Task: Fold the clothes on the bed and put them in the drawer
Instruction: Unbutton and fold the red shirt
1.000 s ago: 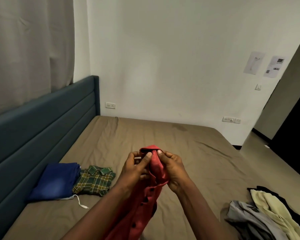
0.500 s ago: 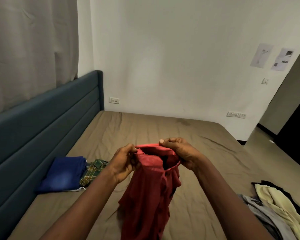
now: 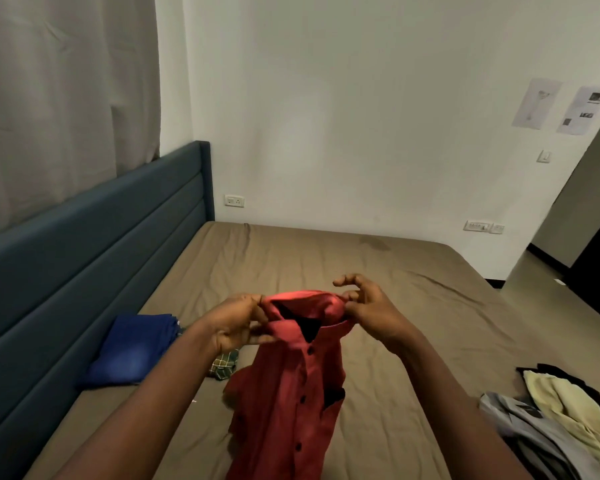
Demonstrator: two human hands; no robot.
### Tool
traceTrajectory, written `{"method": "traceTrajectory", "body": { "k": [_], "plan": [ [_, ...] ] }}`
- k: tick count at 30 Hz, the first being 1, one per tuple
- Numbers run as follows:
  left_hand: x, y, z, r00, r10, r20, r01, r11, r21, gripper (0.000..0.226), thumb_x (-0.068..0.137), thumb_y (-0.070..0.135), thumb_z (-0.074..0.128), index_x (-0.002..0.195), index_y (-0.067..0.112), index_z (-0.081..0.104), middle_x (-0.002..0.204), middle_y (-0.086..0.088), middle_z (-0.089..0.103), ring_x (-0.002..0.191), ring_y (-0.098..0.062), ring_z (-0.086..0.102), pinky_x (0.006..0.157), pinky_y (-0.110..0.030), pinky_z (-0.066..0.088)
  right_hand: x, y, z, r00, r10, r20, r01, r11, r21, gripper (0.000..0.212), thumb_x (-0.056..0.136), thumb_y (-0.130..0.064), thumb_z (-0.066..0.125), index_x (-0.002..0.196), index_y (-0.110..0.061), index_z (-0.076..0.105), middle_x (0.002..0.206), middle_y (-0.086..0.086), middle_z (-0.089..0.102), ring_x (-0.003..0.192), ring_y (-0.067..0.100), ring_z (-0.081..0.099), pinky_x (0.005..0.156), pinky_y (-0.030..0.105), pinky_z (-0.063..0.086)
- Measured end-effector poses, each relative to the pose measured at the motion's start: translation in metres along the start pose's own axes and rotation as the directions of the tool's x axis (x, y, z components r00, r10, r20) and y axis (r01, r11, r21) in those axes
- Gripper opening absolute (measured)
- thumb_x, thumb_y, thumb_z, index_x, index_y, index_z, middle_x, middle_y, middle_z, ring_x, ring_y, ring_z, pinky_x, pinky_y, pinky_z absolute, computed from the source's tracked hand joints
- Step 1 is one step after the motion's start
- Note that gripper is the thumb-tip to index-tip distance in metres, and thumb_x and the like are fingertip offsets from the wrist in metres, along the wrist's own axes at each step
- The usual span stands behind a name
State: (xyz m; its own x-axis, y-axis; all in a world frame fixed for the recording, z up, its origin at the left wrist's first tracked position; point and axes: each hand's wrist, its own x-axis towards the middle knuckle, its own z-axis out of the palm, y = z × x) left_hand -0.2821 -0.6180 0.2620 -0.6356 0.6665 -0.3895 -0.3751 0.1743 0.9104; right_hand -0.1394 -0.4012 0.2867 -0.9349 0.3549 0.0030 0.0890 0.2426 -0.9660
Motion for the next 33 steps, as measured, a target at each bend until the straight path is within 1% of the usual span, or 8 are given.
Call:
{"method": "traceTrajectory", "body": {
  "k": [5, 8, 12, 17, 22, 25, 30, 33],
  "plan": [
    [0.010, 0.006, 0.027, 0.998, 0.059, -0.033, -0.066, 0.940, -0.335, 0.044, 0.053, -0.012, 0.033, 0.076, 0.009, 0.064, 0.067, -0.011, 0.062, 0.061, -0.021, 0.060, 0.065, -0.033, 0.054, 0.018, 0.032, 0.011, 0.997, 0.073, -0.031, -0.073, 0.688, -0.722, 0.023, 0.081, -0.004, 0.055, 0.091, -0.013, 0.073, 0.080, 0.009, 0.072, 0.069, 0.022, 0.066, 0.057, 0.028, 0.048],
    [0.023, -0.004, 0.034, 0.987, 0.139, -0.086, -0.156, 0.959, -0.237, 0.049, 0.056, -0.024, 0.029, 0.079, 0.004, 0.063, 0.069, -0.016, 0.058, 0.049, -0.019, 0.058, 0.047, -0.022, 0.051, 0.023, 0.041, 0.014, 0.955, 0.298, 0.012, -0.298, 0.953, 0.046, 0.040, 0.082, 0.019, 0.032, 0.084, 0.002, 0.068, 0.079, 0.020, 0.070, 0.069, 0.027, 0.071, 0.064, 0.034, 0.061],
    [0.031, -0.020, 0.019, 0.989, 0.140, -0.053, -0.110, 0.919, 0.379, 0.024, 0.079, -0.014, 0.061, 0.077, 0.009, 0.066, 0.070, -0.014, 0.060, 0.060, -0.022, 0.056, 0.055, -0.031, 0.047, 0.026, 0.049, 0.003, 0.957, 0.252, 0.143, -0.266, 0.572, 0.776, 0.053, 0.067, 0.028, 0.025, 0.082, 0.008, 0.072, 0.086, 0.025, 0.072, 0.078, 0.033, 0.074, 0.074, 0.039, 0.064],
    [0.035, -0.015, 0.044, 0.998, -0.012, -0.068, 0.008, 0.999, -0.046, 0.055, 0.079, -0.026, 0.024, 0.103, 0.004, 0.065, 0.084, -0.017, 0.068, 0.063, -0.022, 0.071, 0.058, -0.036, 0.062, 0.034, 0.056, 0.009, 0.951, 0.310, 0.013, -0.119, 0.328, 0.937, 0.036, 0.056, 0.010, 0.030, 0.068, 0.001, 0.062, 0.064, 0.013, 0.066, 0.054, 0.022, 0.067, 0.057, 0.030, 0.062],
    [0.040, -0.004, 0.071, 0.974, 0.200, -0.103, -0.218, 0.726, -0.653, 0.091, 0.068, -0.025, 0.022, 0.142, 0.015, 0.055, 0.121, -0.026, 0.063, 0.086, -0.029, 0.074, 0.069, -0.054, 0.064, 0.051, 0.078, -0.011, 0.937, 0.349, 0.039, -0.170, 0.354, 0.920, 0.039, 0.057, 0.008, 0.029, 0.081, 0.003, 0.060, 0.074, 0.016, 0.064, 0.064, 0.025, 0.065, 0.063, 0.032, 0.061],
    [0.047, -0.007, 0.094, 0.940, 0.299, -0.165, -0.327, 0.653, -0.683, 0.111, 0.059, -0.026, 0.028, 0.152, 0.035, 0.042, 0.132, -0.015, 0.065, 0.112, -0.027, 0.068, 0.074, -0.062, 0.061, 0.062, 0.076, -0.020, 0.951, 0.308, 0.035, -0.172, 0.429, 0.887, 0.033, 0.055, 0.007, 0.031, 0.073, 0.000, 0.058, 0.069, 0.013, 0.056, 0.060, 0.022, 0.056, 0.061, 0.028, 0.055],
    [0.055, 0.007, 0.121, 0.890, 0.214, -0.404, -0.314, 0.928, -0.201, 0.084, 0.079, -0.035, 0.036, 0.144, 0.016, 0.049, 0.096, -0.014, 0.070, 0.060, -0.010, 0.069, 0.044, -0.021, 0.048, 0.075, 0.081, -0.048, 0.983, 0.154, 0.101, -0.135, 0.230, 0.964, 0.041, 0.046, 0.008, 0.049, 0.082, 0.000, 0.065, 0.085, 0.014, 0.066, 0.081, 0.028, 0.063, 0.094, 0.038, 0.057],
    [0.060, 0.016, 0.124, 0.915, 0.095, -0.392, -0.255, 0.890, -0.379, 0.082, 0.077, -0.027, 0.023, 0.140, 0.016, 0.053, 0.080, -0.011, 0.062, 0.046, -0.011, 0.051, 0.048, -0.021, 0.043, 0.084, 0.082, -0.059, 0.993, 0.057, 0.108, -0.111, 0.059, 0.992, 0.046, 0.027, 0.013, 0.065, 0.062, -0.013, 0.050, 0.082, 0.004, 0.046, 0.082, 0.024, 0.049, 0.124, 0.039, 0.020]
  ]
}}
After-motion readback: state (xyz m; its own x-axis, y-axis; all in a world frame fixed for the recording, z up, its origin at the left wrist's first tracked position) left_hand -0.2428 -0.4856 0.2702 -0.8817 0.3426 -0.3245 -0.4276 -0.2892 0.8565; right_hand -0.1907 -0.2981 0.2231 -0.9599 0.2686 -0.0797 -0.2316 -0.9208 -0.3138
